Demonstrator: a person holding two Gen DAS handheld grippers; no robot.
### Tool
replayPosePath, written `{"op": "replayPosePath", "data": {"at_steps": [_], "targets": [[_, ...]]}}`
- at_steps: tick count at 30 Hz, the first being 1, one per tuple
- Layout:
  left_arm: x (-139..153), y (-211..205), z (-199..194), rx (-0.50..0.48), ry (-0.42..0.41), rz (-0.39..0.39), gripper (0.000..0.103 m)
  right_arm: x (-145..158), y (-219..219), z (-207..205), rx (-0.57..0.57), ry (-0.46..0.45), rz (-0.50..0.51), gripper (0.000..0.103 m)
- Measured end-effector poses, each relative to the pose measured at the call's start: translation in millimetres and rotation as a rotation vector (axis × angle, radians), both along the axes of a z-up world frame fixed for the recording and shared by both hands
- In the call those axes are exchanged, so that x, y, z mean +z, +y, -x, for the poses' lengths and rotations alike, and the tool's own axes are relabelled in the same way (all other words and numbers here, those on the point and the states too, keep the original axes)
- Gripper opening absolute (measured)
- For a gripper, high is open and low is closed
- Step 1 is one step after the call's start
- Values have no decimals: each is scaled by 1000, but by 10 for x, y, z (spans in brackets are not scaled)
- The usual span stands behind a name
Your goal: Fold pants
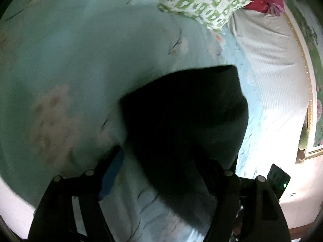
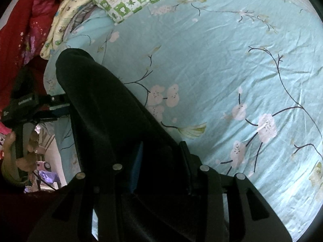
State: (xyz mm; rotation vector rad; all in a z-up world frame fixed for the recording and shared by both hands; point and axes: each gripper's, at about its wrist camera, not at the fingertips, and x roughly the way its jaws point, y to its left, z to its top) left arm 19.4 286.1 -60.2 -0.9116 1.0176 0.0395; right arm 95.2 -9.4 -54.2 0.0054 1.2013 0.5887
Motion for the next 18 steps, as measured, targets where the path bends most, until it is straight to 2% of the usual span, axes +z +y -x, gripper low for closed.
{"op": "replayPosePath", "data": {"at_steps": [3,5,7,8,10,14,15,16,18], "targets": [[-28,14,-118,5,-27,12,72,23,12,27,-7,-13,8,35],[-22,16,-127,0,-51,23,63,50,16,66,-4,-32,16,28],[-12,-14,-153,-40,-88,52,34,61,-5,88,-16,-45,17,23],[-8,-31,-157,-56,-102,72,33,65,-20,96,-26,-50,13,20],[38,-38,-134,-75,-128,85,23,89,-28,122,-38,-63,11,17],[355,7,-89,-113,-245,119,12,380,-50,219,-54,-139,10,14],[449,10,-69,-127,-272,97,11,463,-54,232,-59,-162,11,13],[519,4,-46,-144,-292,65,12,552,-61,242,-65,-192,14,8],[500,-4,-37,-158,-292,12,12,626,-86,204,-99,-227,30,5]]}}
